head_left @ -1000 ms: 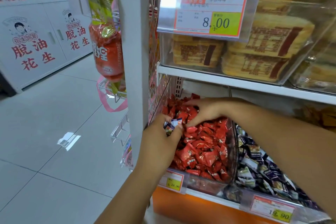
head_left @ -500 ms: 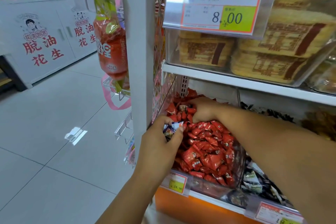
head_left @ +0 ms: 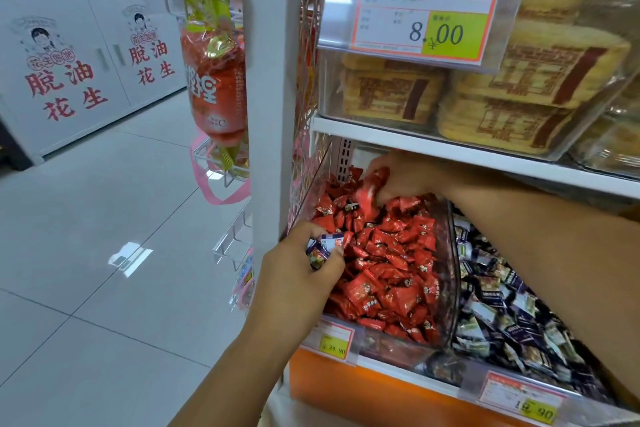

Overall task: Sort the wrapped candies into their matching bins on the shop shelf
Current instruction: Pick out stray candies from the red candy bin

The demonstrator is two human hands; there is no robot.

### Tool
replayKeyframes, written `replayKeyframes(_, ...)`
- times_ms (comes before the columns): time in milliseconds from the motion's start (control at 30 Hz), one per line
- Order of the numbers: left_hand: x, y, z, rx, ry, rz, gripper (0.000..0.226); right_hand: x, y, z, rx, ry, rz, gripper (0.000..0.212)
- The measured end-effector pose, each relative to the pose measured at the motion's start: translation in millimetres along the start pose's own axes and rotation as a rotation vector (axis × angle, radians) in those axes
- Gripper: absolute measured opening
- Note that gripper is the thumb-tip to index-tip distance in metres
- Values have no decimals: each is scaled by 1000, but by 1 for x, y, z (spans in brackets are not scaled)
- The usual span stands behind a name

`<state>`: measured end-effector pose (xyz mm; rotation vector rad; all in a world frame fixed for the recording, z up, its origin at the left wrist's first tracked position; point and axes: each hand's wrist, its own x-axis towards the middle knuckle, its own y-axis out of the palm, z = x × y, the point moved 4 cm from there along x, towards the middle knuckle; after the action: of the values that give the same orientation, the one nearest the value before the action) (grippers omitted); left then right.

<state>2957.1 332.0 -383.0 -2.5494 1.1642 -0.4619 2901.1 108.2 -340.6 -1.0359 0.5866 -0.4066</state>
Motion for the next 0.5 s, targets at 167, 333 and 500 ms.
replayKeyframes(167, -1, -1, 0, -10, 10, 25, 14, -9, 1, 1, -336, 54, 33, 66)
replayKeyframes(333, 2, 1, -2, -14, 10, 23, 12, 4, 18, 19, -328, -88, -78, 36)
replayKeyframes(500, 3, 1, -2, 6, -1, 14, 7, 13, 40, 9, -271, -58, -33, 25)
